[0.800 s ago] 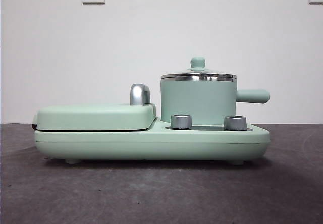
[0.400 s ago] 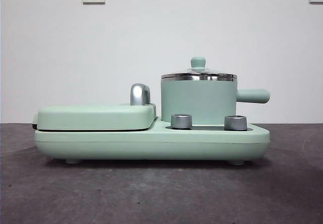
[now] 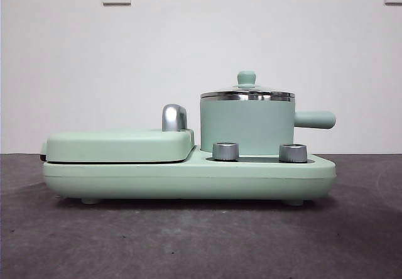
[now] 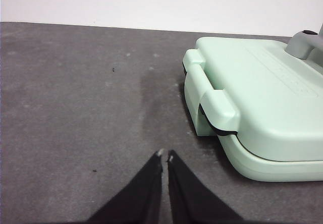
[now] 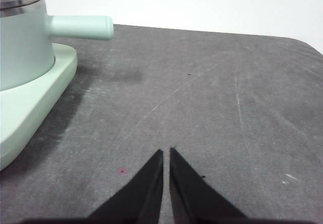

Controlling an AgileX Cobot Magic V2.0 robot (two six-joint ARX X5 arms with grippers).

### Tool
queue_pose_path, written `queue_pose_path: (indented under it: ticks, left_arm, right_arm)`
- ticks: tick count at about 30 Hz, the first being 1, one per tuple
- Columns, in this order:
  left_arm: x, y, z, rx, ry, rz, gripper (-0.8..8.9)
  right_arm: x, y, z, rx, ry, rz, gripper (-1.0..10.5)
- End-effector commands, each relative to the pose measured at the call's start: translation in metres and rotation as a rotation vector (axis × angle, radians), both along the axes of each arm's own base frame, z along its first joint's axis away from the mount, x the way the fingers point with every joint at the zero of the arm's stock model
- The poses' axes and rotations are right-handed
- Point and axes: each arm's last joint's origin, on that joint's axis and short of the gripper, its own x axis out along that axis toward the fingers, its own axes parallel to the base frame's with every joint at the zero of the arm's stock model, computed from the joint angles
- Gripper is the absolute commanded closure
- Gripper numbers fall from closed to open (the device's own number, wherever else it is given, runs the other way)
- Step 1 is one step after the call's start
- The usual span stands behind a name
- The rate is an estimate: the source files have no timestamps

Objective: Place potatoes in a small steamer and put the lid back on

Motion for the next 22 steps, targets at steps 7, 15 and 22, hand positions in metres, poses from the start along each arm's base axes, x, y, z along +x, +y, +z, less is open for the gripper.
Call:
queue_pose_path:
  ticks: [7, 15, 22]
  left_arm:
    - [0.0007, 0.0001, -0.0064, 0.000, 0.024, 0.002, 7.93]
    - [0.0007, 0.0001, -0.0064, 0.000, 0.024, 0.002, 7.93]
    - [0.0007, 0.0001, -0.0064, 0.000, 0.024, 0.002, 7.93]
  right_arm:
    - [0.0008, -0.0001, -0.0012, -0.006, -0.015, 0.001, 9.3]
    - [0.0008, -0.0001, -0.0012, -0.006, -0.015, 0.001, 9.3]
    - [0.0008, -0.0001, -0.0012, -0.006, -0.015, 0.001, 9.3]
